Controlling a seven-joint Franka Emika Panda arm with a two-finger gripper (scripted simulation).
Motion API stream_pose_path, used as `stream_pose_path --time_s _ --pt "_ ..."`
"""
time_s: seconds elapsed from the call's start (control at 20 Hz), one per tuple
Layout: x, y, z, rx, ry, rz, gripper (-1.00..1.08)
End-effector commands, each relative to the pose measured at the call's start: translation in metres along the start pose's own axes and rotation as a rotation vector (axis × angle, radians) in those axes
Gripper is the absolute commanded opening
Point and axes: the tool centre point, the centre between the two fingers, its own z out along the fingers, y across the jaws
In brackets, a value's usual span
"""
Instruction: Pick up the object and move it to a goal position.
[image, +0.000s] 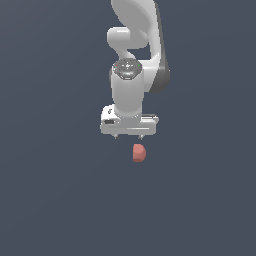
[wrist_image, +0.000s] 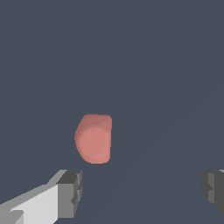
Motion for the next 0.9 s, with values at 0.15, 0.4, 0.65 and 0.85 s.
stream_pose_path --time_s 0.15,0.4,0.65,0.85 --pt "0.001 0.002 -0.001 -0.006 0.0 -0.004 1.0" --pt "0.005 0.011 -0.006 -0.029 0.0 -0.021 1.0" --pt "0.005 0.01 -0.004 -0.029 0.0 -0.02 1.0" --pt "0.006 0.002 0.005 -0.027 0.001 -0.012 1.0"
